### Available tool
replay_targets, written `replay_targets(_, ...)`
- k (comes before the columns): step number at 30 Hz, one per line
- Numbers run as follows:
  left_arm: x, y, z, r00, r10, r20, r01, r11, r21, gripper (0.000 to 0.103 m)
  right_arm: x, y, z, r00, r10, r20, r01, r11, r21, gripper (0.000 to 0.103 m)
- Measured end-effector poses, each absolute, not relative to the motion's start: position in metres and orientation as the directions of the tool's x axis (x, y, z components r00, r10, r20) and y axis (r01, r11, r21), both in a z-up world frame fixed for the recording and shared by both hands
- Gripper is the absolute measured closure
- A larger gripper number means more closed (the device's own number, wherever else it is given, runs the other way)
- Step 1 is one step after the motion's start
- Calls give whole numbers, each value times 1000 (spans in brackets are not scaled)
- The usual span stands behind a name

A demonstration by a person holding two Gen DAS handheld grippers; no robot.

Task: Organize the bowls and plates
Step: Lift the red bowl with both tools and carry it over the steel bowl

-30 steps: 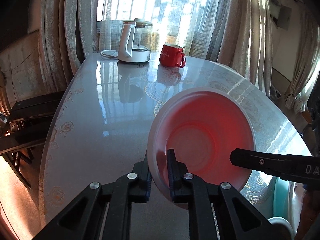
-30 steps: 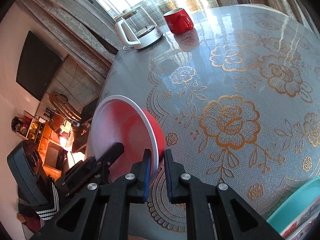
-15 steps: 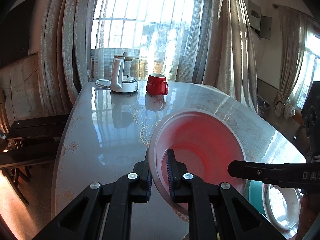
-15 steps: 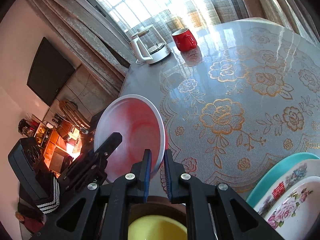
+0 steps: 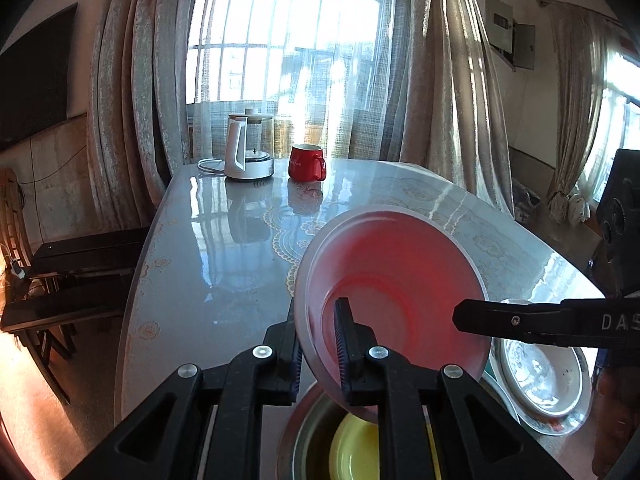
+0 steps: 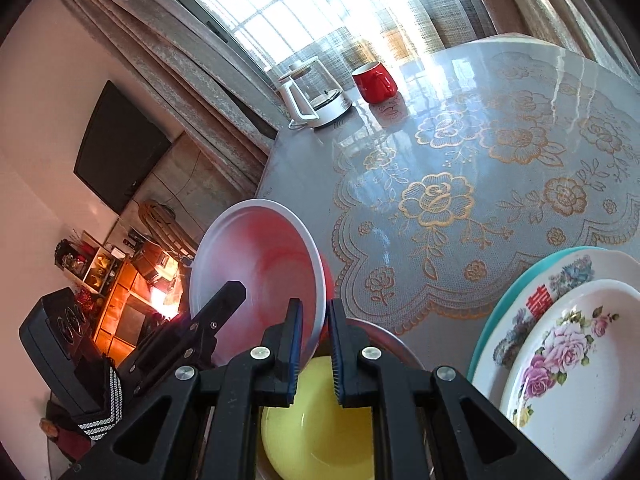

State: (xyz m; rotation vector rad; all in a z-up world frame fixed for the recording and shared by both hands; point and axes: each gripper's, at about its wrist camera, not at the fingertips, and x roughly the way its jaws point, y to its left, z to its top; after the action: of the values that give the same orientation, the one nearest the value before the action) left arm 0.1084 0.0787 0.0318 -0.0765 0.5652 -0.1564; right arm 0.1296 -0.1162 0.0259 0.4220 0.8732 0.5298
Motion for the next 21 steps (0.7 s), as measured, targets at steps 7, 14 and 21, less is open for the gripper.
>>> replay_targets(7, 80, 69, 30, 828, -165, -536, 134, 986, -97, 88, 107, -126, 23, 526, 609, -594, -271, 782, 561, 90)
replay_targets(14, 54, 60, 22, 812, -177, -557, 164, 984, -73, 88, 90, -137, 15, 525, 609, -594, -257, 779, 572, 90)
replay_targets(21, 45, 62, 11, 782, -183, -596, 164, 983, -86, 88, 77, -141, 6, 513, 610, -604, -252, 780, 573, 89)
